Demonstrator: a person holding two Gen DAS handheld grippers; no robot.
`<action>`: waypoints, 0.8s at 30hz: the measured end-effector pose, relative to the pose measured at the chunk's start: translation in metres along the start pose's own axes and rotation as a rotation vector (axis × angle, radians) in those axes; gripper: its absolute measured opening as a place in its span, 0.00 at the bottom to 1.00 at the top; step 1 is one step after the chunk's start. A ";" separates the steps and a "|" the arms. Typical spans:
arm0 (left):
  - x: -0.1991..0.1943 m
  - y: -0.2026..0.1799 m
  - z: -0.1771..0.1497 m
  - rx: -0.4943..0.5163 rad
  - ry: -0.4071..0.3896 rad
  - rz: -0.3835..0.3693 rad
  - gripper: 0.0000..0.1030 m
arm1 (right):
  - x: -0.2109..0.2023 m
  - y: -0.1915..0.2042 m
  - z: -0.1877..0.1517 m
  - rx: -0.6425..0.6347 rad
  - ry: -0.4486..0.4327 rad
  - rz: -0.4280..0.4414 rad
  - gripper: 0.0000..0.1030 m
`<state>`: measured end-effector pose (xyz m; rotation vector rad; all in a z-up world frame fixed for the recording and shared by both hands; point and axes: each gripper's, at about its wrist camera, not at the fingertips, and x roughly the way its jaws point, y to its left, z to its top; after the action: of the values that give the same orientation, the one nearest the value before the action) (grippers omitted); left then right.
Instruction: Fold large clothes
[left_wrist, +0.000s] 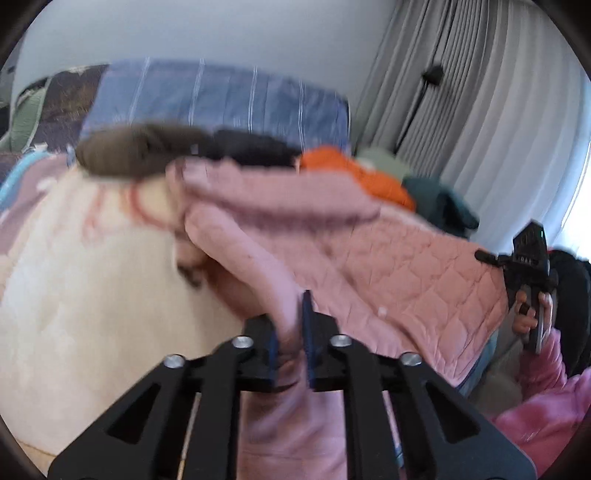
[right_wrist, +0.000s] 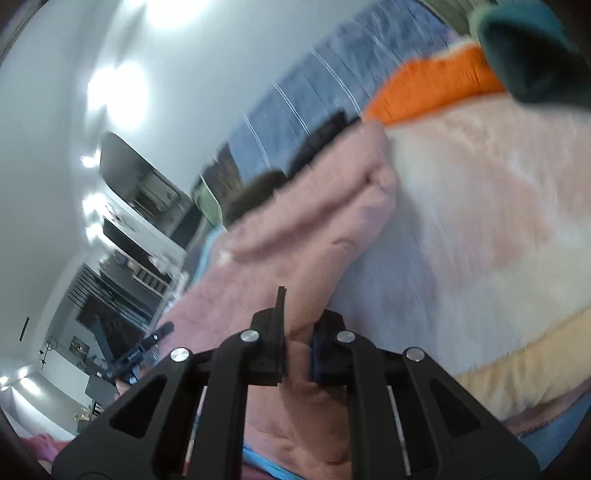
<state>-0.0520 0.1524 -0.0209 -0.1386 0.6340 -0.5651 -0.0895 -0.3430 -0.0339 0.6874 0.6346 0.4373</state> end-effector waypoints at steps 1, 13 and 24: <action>-0.006 -0.002 0.005 -0.014 -0.018 -0.009 0.08 | -0.006 0.007 0.006 -0.005 -0.022 0.008 0.10; -0.064 -0.037 0.003 0.013 -0.096 -0.007 0.08 | -0.066 0.027 0.006 -0.017 -0.107 0.082 0.10; 0.039 0.026 0.109 -0.091 -0.061 0.163 0.09 | 0.049 -0.001 0.117 0.068 -0.138 -0.095 0.10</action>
<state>0.0502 0.1484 0.0384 -0.1866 0.6060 -0.3734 0.0247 -0.3682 0.0165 0.7419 0.5514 0.2788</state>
